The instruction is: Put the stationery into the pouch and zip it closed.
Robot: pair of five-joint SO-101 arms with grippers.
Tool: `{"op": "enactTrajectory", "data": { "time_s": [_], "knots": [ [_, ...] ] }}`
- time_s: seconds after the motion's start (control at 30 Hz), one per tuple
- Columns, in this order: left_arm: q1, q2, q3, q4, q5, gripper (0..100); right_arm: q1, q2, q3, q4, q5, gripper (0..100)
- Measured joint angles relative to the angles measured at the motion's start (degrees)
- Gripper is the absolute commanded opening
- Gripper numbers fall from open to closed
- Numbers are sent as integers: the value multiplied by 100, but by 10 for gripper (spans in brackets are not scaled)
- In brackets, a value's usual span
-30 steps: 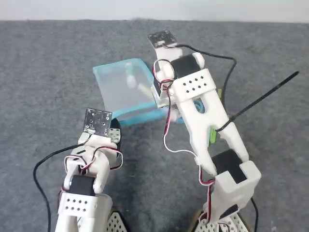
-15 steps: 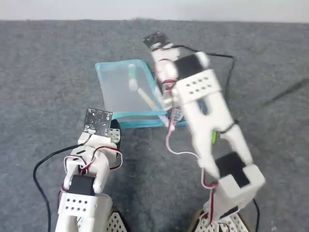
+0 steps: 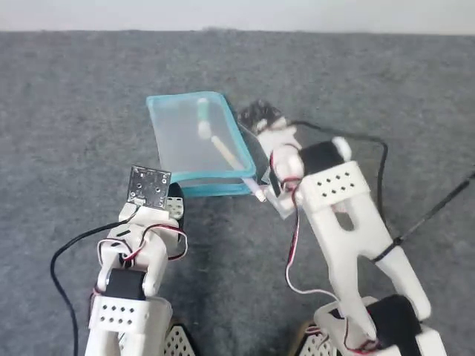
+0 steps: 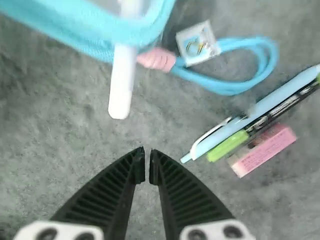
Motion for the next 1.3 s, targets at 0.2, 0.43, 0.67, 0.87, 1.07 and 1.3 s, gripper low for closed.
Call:
{"op": "enactTrajectory", "data": {
  "time_s": [0.2,0.43,0.67,0.87,1.07,1.3],
  "knots": [
    [0,0,0,0,0,11,-141,-114,369,-308,0,7],
    [0,0,0,0,0,11,-686,220,360,-826,-158,7],
    [0,0,0,0,0,11,-721,1222,-545,-941,-316,7],
    [-9,0,0,0,26,11,-730,1978,-1714,-941,-475,7],
    [-18,0,0,0,35,11,-730,2356,-2514,-818,-765,9],
    [-413,0,0,0,-9,11,-659,1327,-2646,0,-765,9]
  ]
}}
